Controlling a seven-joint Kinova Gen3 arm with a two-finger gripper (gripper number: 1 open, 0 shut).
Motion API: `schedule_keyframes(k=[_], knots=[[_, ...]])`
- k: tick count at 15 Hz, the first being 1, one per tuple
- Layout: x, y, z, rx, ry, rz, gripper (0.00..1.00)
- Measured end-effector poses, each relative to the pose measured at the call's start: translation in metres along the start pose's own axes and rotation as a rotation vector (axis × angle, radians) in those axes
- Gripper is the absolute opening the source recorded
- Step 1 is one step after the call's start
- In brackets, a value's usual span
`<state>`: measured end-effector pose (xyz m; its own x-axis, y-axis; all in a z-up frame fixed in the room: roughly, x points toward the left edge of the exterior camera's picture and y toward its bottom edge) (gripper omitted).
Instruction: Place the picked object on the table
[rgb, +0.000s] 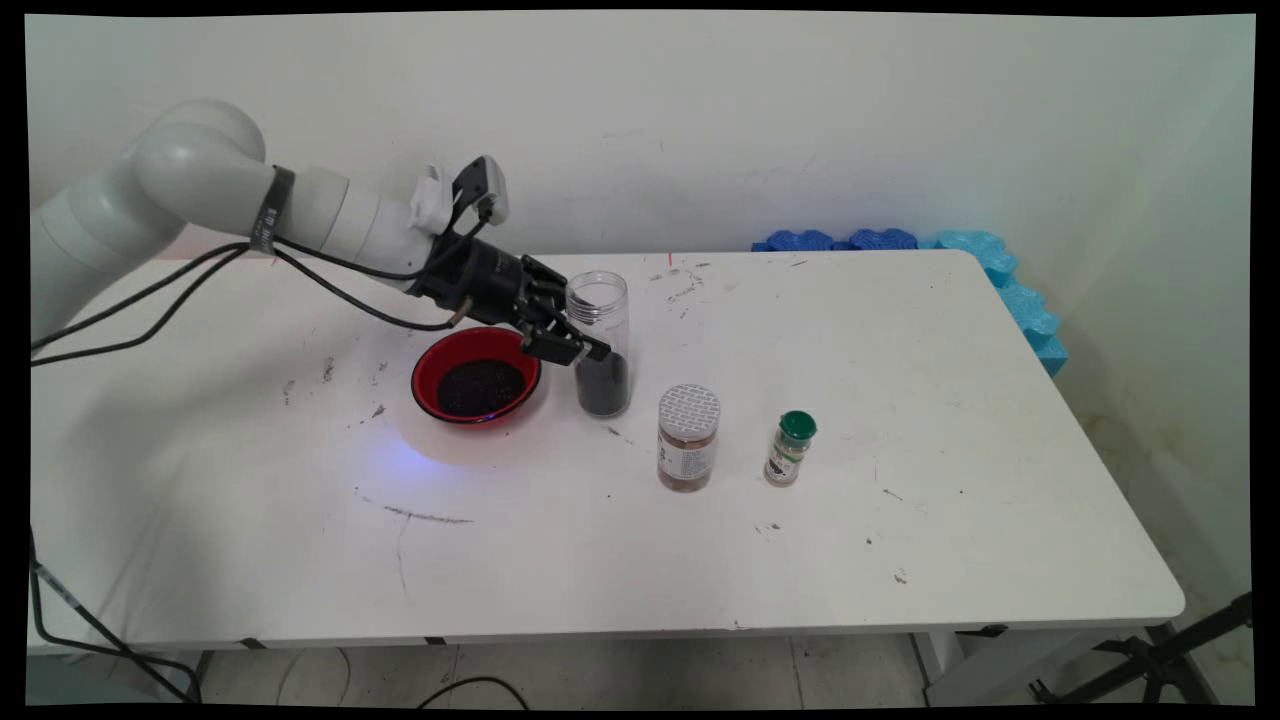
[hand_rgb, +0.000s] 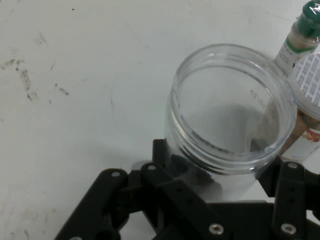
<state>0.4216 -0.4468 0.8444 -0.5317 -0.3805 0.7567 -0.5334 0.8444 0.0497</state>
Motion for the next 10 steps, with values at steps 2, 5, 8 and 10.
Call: schedule_keyframes(k=[2,5,8,10], knots=[[-0.0006,0.0002,0.0032,0.001,0.003,-0.003,0.00],[-0.0012,0.0003,0.0069,0.004,0.008,-0.009,0.00],[-0.0016,0.0002,0.0089,0.008,0.012,-0.015,1.00],[-0.0020,-0.0002,0.0097,0.014,0.013,-0.019,1.00]])
